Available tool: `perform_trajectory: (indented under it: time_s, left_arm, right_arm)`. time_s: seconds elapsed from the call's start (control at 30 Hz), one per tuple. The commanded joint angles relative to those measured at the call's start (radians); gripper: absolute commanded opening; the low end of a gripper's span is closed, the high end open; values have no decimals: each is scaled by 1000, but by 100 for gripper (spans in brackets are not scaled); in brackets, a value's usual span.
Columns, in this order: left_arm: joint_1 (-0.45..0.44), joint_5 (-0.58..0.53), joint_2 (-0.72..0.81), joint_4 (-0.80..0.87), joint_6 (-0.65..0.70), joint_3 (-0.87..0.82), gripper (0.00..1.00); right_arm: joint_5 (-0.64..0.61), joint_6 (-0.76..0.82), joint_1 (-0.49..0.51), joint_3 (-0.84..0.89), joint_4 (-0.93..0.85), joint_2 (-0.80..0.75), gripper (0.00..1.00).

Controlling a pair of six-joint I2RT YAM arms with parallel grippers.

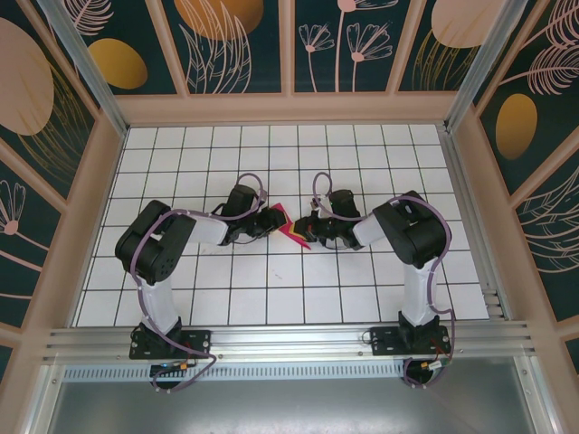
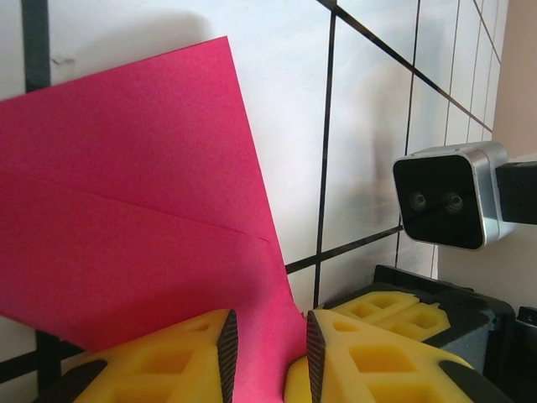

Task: Fold a paper plane with a square sheet of paper (pick it up from the middle)
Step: Fold the wing for the fifth time at the center of the table.

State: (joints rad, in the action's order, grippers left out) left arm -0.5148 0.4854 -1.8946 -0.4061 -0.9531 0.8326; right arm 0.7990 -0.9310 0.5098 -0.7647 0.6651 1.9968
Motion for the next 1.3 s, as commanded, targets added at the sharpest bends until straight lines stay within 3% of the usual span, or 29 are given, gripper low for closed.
perform_trajectory:
  time_s: [0.0,0.2,0.63,0.9,1.17,1.27]
  left_arm:
    - [1,-84,-43,105,37,27,31]
    - [1,-108,-56,174,42,46,31]
    - [1,-104,-60,176,33,49,28]
    - [1,-104,-59,176,30,48,28]
    - [1,-103,-59,182,35,55,28]
    - [1,-105,-61,189,39,57,28]
  right_arm:
    - [-14,93,1,-31,-125,37,9]
    - [14,227,-1,-77,-226,-14,18]
    - [-7,346,-17,-65,-363,-114,20]
    - [-13,369,-16,-55,-389,-102,16]
    - [-12,362,-23,-52,-371,-66,3]
    - [-15,363,-31,-56,-373,-71,3]
